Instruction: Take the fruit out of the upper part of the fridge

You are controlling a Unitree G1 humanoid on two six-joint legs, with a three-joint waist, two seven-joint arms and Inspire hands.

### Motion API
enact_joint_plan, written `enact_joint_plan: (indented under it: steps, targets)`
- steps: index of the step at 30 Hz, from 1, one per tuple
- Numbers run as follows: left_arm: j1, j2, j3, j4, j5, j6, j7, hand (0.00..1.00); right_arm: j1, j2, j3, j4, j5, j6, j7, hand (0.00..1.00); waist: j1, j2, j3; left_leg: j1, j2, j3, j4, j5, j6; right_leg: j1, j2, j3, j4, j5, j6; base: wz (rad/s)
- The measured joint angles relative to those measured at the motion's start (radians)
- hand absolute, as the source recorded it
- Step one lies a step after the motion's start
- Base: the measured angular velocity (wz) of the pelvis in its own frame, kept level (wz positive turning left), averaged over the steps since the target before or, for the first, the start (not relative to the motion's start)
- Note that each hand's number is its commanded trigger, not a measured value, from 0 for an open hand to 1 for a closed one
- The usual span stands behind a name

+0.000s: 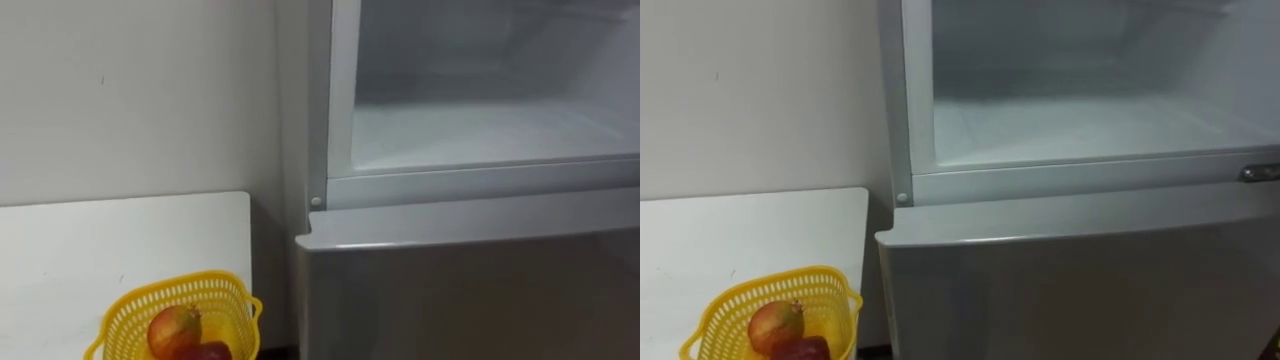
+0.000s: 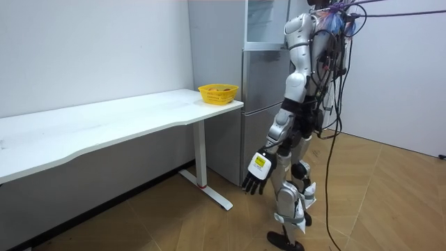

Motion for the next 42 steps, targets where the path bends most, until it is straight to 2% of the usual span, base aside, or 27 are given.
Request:
enact_joint_plan:
  steps: [1,14,21,23,24,26,29,31,33,37,42]
  targets:
    - [0.000,-0.003,-0.001,0.000,-0.001,-0.001,-0.001,0.00,0.000,0.000,0.004,-0.002,-0.022,-0.012,0.007,0.00,-0.001,0.002,-0.0001,0.000,0.000,0.000,0.000,0.000,0.000,0.000,0.000,0.000,0.000,0.000,0.000,0.00]
    - [-0.023,-0.002,0.000,0.033,-0.001,-0.027,0.000,0.00,0.000,-0.001,0.013,-0.016,-0.246,-0.011,0.019,0.00,-0.001,-0.002,-0.0013,-0.002,0.000,-0.001,0.004,0.000,0.000,-0.001,-0.001,0.000,0.008,0.002,-0.002,0.00]
    - [-0.033,-0.003,-0.002,0.049,-0.001,-0.037,-0.001,0.00,-0.006,-0.010,0.049,-0.052,-0.328,-0.007,0.027,0.00,0.004,-0.014,-0.0030,0.001,0.001,-0.001,0.005,0.002,-0.003,-0.016,0.000,0.004,0.020,0.002,-0.007,-0.03]
    - [-0.035,-0.001,-0.005,0.050,0.002,-0.037,-0.004,0.00,-0.040,-0.017,0.057,-0.087,-0.331,-0.016,0.058,0.00,0.002,-0.020,-0.0039,-0.003,0.003,-0.002,0.006,0.002,-0.003,-0.013,0.001,0.002,0.015,0.002,-0.009,-0.02]
    - [-0.036,0.004,-0.016,0.049,-0.001,-0.036,-0.009,0.00,-0.055,-0.033,0.065,-0.091,-0.328,-0.037,0.090,0.00,0.002,-0.023,-0.0042,-0.004,0.006,-0.004,0.008,0.002,-0.003,0.002,0.004,-0.001,-0.001,0.008,-0.010,0.09]
    - [-0.037,0.013,-0.023,0.047,-0.001,-0.028,-0.022,0.00,-0.066,-0.049,0.065,-0.091,-0.316,-0.043,0.151,0.00,0.003,-0.027,-0.0025,-0.001,0.010,-0.015,0.010,0.002,-0.003,0.025,0.010,-0.004,-0.031,0.022,-0.009,0.13]
    - [-0.039,0.028,-0.052,0.047,-0.001,0.005,-0.023,0.00,-0.066,-0.049,0.093,-0.089,-0.308,-0.033,0.275,0.00,0.008,-0.031,-0.0037,0.005,0.010,-0.025,0.008,0.002,-0.003,0.045,0.015,-0.002,-0.053,0.037,-0.005,0.07]
    - [-0.045,0.034,-0.060,0.048,0.001,0.027,-0.023,0.00,-0.067,-0.049,0.131,-0.083,-0.307,-0.010,0.388,0.00,0.021,-0.029,-0.0050,0.006,0.011,-0.026,0.005,0.002,-0.003,0.049,0.017,-0.002,-0.054,0.043,-0.006,0.00]
    - [-0.047,0.034,-0.061,0.047,0.002,0.037,-0.024,0.00,-0.085,-0.048,0.150,-0.049,-0.321,-0.008,0.436,0.00,0.033,-0.032,-0.0043,0.014,0.012,-0.025,0.002,0.002,-0.003,0.055,0.018,-0.001,-0.053,0.044,-0.008,0.00]
    - [-0.045,0.045,-0.083,0.047,0.001,0.057,-0.026,0.00,-0.107,-0.051,0.179,0.010,-0.327,0.002,0.572,0.00,0.034,-0.042,-0.0015,0.018,0.017,-0.028,0.002,0.002,-0.004,0.066,0.020,-0.011,-0.058,0.046,-0.011,0.02]
    - [-0.037,0.053,-0.099,0.043,0.002,0.066,-0.029,0.00,-0.142,-0.051,0.194,0.049,-0.327,0.016,0.620,0.00,0.042,-0.045,-0.0024,0.021,0.021,-0.029,0.003,0.002,-0.005,0.067,0.025,-0.010,-0.069,0.056,-0.018,-0.10]
